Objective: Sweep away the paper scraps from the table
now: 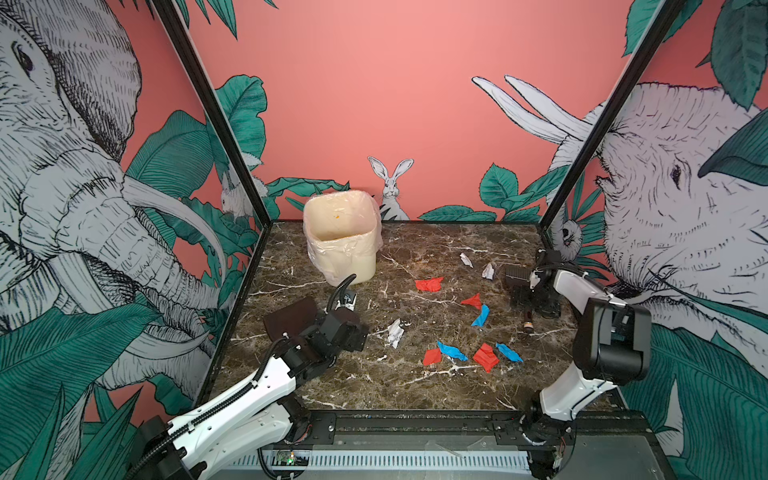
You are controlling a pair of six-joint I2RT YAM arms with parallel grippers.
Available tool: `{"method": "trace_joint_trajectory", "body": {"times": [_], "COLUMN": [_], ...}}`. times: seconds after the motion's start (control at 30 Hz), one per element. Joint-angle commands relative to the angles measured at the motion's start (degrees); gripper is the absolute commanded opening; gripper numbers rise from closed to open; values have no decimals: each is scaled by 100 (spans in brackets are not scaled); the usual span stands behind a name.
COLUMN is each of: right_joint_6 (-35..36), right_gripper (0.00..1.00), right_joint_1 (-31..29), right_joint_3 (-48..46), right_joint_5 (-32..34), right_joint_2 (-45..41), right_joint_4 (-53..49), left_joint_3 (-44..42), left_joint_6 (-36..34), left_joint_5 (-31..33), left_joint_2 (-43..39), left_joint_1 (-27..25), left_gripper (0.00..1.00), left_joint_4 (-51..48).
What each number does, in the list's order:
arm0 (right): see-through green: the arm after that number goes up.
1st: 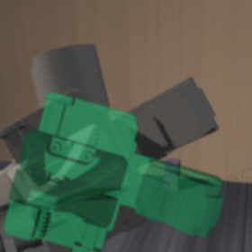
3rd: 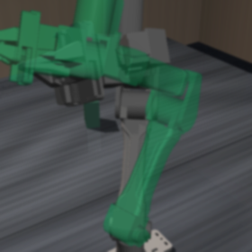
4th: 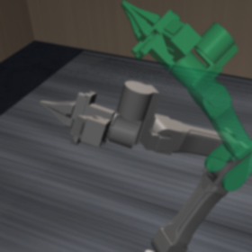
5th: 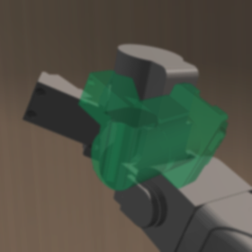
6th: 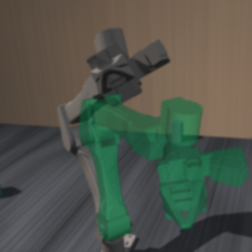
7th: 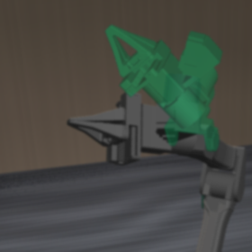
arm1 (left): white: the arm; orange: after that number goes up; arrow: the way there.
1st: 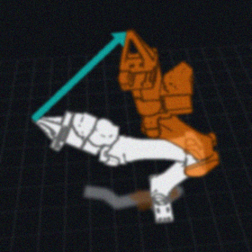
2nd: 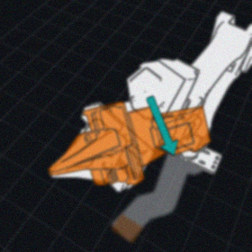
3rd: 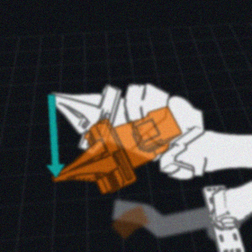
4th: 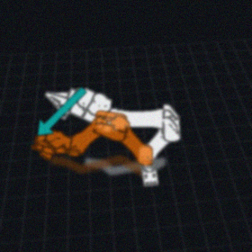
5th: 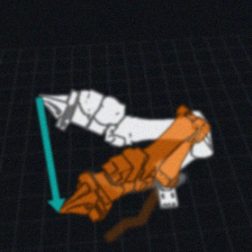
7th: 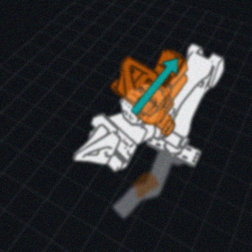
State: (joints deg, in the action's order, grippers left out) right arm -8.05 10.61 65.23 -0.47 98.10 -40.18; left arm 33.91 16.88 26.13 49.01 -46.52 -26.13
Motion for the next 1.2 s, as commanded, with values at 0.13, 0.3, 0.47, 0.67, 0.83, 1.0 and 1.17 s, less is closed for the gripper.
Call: {"method": "trace_joint_trajectory", "body": {"times": [0.13,0.3,0.47,0.67,0.83,1.0,1.17], "right_joint_6": [409,469,523,559,555,577,553], "right_gripper": [72,55,47,39,16,0,0], "right_joint_1": [90,116,134,143,152,145,143], "right_joint_3": [88,16,72,148,98,34,16], "right_joint_5": [-208,-220,-296,-146,-257,-295,-339], "right_joint_2": [386,462,615,844,936,934,786], "right_joint_4": [-227,-101,-25,-87,-12,72,98], "left_joint_3": [-60,-45,-9,67,130,210,307], "left_joint_6": [-54,-98,-124,-141,-185,-194,-238], "left_joint_5": [-11,-18,-1,21,2,-65,-82], "left_joint_2": [-32,11,29,47,115,237,304], "left_joint_1": [-28,-36,-33,-37,-32,-33,-46], "left_gripper": [100,100,100,100,100,100,100], "left_joint_4": [99,100,91,30,38,99,161]}}
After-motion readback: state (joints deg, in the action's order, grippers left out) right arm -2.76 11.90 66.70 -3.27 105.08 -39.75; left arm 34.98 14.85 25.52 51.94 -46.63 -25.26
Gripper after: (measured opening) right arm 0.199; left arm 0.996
